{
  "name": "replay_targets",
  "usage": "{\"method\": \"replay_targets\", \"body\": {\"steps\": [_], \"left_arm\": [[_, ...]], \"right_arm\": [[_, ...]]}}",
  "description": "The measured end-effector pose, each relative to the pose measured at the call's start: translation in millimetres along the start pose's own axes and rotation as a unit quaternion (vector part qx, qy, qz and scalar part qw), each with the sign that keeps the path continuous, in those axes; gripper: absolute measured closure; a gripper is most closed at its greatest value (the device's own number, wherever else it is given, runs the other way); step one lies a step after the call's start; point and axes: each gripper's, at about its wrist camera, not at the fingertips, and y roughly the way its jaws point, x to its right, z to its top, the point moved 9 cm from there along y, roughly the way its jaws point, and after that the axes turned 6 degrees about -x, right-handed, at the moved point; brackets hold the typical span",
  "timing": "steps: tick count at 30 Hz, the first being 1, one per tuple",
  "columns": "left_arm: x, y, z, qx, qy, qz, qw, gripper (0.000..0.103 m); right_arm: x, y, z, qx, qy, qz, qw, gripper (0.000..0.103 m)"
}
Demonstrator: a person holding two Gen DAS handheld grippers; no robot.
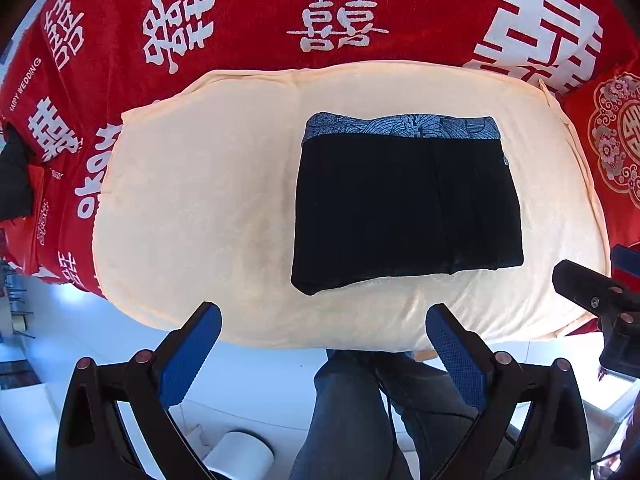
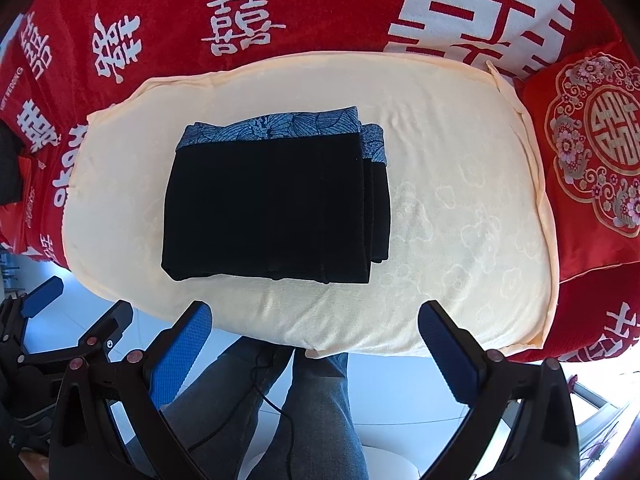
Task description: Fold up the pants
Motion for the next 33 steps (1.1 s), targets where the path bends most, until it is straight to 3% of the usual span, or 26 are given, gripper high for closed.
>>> {"method": "replay_targets", "body": {"steps": [33], "left_arm": [[3.1, 0.7, -0.5, 0.001, 0.000, -0.017, 0.9999, 0.000]], "right_arm": [[-4.6, 5.0, 1.5, -0.004, -0.011, -0.010, 1.000, 0.000]]}}
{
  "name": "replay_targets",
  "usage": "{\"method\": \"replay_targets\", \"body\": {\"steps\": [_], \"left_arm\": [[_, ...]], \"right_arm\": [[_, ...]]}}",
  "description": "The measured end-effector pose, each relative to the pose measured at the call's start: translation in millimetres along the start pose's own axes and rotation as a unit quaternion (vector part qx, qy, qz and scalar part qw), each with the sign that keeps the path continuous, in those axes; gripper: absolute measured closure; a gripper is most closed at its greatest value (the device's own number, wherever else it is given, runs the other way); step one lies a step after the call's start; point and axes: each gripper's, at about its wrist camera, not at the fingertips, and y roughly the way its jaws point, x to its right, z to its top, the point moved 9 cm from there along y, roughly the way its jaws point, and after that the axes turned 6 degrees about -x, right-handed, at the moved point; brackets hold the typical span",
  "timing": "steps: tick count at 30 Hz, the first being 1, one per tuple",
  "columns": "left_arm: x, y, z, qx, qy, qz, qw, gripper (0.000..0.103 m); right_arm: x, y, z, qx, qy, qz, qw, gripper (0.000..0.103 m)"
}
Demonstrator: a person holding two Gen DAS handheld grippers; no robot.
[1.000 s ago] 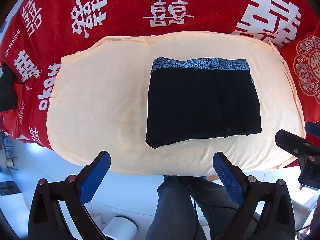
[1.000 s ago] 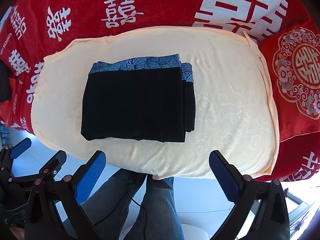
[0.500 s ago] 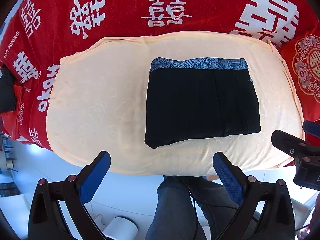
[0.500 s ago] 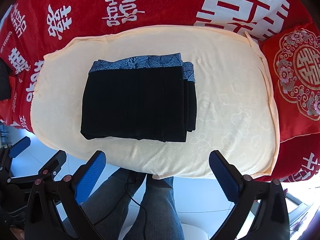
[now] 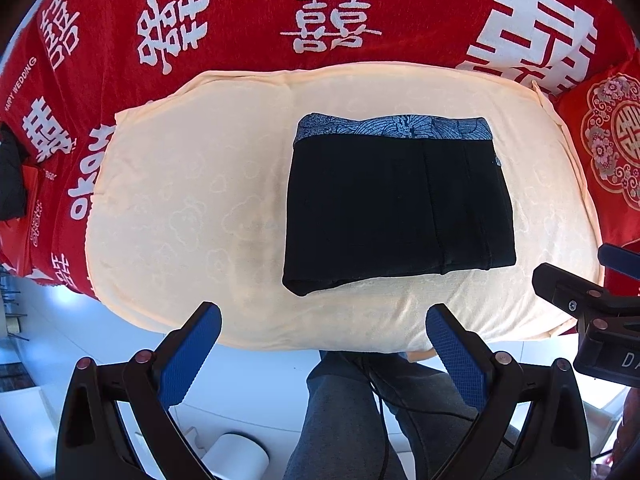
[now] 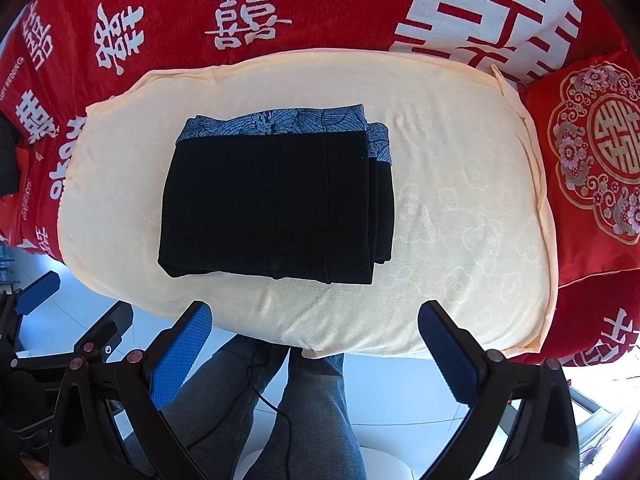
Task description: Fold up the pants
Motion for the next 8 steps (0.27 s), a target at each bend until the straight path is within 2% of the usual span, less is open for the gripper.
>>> {"method": "replay_targets", "body": {"steps": [8], "left_arm": [[4.1, -4.8, 1.3, 0.014, 0.006, -0.014, 0.9998, 0.000]], "right_arm": [[-0.4, -0.1, 2.7, 0.002, 0.005, -0.001, 1.000, 0.000]]}}
